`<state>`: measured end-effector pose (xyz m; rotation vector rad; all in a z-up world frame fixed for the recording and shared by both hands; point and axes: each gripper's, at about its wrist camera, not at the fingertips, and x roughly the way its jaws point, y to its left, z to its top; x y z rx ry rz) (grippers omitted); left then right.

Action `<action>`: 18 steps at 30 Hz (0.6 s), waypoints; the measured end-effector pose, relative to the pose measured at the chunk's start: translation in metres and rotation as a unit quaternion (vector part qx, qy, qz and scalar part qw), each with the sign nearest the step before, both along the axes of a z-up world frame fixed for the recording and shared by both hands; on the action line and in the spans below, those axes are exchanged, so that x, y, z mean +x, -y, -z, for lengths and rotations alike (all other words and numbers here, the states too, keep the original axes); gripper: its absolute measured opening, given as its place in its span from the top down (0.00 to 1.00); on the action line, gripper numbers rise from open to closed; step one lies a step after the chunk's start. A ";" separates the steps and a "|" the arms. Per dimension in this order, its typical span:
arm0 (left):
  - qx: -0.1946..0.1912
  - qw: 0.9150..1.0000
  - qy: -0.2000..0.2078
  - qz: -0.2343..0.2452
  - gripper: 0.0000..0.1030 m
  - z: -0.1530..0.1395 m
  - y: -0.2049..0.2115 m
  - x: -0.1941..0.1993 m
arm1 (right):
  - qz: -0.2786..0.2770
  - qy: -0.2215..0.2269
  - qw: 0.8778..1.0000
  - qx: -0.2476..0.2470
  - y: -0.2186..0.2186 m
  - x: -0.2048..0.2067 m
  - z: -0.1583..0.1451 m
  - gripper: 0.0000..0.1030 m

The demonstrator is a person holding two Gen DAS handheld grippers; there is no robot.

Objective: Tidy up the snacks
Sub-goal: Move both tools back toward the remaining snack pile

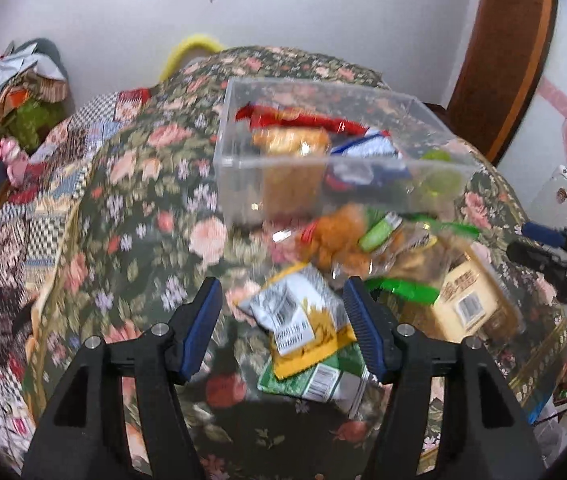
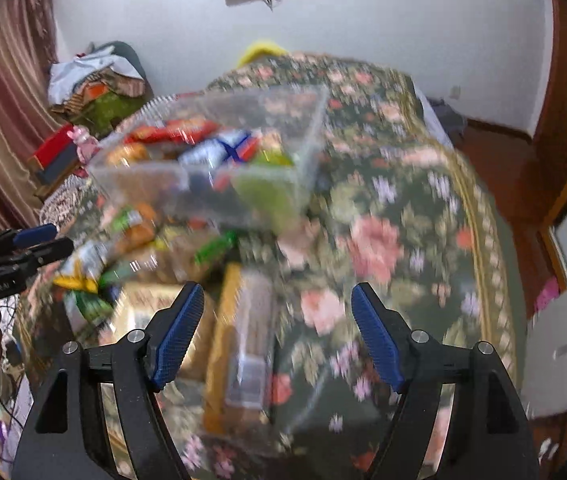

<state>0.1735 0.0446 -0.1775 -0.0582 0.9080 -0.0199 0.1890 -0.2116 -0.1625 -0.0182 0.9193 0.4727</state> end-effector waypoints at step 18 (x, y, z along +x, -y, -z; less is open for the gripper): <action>-0.039 0.998 -0.033 -0.047 0.39 0.050 -0.009 0.023 | -0.009 -0.047 0.999 0.013 -0.011 -0.007 0.043 0.40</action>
